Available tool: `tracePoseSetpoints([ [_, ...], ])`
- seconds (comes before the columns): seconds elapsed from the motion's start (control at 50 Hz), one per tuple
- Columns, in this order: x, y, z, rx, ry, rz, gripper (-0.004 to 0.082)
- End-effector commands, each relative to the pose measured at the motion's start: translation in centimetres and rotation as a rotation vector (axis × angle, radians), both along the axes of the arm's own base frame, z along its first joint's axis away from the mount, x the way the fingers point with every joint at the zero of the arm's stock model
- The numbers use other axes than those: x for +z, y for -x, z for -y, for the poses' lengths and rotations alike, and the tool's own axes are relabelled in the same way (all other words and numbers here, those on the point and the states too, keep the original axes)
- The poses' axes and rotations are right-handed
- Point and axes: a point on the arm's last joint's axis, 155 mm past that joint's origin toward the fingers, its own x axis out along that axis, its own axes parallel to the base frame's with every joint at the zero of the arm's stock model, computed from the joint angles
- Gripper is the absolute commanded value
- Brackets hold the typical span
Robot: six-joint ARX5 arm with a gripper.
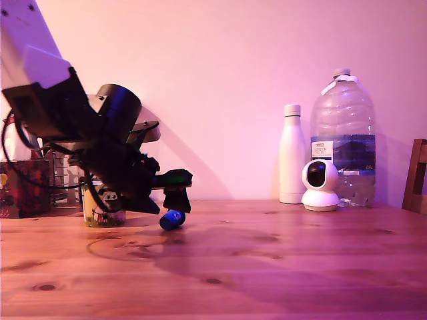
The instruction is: Pick up the coffee capsules from the table one by one and drop them inside the nearest coffee cup
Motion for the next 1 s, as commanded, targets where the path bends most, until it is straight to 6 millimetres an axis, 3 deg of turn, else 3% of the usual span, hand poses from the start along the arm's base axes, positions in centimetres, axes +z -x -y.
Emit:
tracePoseSetpoints([
  [0.0, -1.6, 0.0, 0.0, -0.007, -0.015, -0.034, 0.0617],
  [0.22, -2.6, 0.2, -0.1, -0.015, -0.025, -0.078, 0.0548],
  [0.6, -4.3, 0.5, -0.4, -0.034, -0.051, -0.120, 0.0543],
  [0.84, -4.2, 0.4, -0.5, -0.034, -0.054, -0.112, 0.0315],
  [0.98, -3.9, 0.2, -0.4, -0.040, -0.055, -0.095, 0.0283],
])
